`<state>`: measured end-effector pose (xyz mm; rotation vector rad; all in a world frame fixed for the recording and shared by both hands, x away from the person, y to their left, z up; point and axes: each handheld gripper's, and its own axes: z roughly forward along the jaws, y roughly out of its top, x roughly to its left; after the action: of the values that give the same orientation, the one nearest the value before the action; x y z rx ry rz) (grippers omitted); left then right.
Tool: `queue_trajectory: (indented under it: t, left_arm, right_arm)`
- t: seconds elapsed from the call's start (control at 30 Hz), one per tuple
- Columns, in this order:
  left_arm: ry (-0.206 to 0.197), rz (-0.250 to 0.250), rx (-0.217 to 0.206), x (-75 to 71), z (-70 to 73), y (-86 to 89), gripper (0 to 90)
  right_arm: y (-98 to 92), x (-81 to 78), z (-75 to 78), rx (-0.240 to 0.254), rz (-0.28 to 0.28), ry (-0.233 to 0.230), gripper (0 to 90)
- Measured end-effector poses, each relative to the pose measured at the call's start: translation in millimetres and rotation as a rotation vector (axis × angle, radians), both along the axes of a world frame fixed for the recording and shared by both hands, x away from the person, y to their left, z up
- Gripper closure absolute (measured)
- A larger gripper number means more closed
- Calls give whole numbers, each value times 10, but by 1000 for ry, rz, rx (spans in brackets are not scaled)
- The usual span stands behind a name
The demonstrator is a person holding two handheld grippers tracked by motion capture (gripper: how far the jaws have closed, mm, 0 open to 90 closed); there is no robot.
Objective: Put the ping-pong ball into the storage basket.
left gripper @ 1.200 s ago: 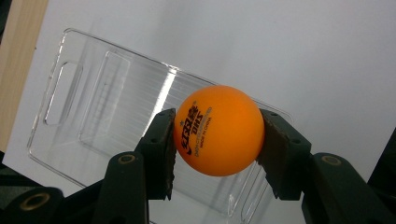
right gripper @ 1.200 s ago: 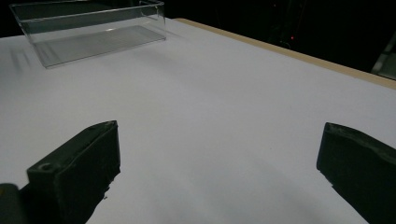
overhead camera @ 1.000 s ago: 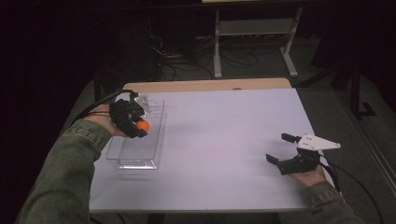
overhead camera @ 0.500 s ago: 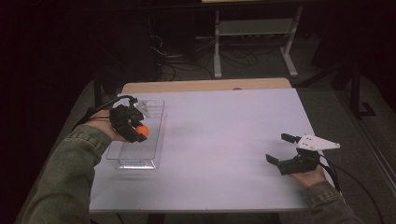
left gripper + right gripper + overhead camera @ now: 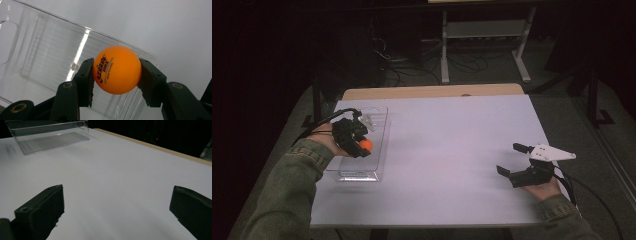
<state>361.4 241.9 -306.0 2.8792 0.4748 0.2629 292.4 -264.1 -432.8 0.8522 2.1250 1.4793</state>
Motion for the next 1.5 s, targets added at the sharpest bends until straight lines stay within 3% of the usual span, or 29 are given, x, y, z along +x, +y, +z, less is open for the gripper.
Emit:
queue_trajectory:
  t: [0.63, 1.5]
  left_arm:
    - [40, -7, 3, 9, -227, 2, 502]
    - [82, 8, -34, 48, -521, 65, 502]
  right_arm:
    - [2, 0, -3, -1, 0, 4, 0]
    - [8, -3, -7, -7, 7, 4, 0]
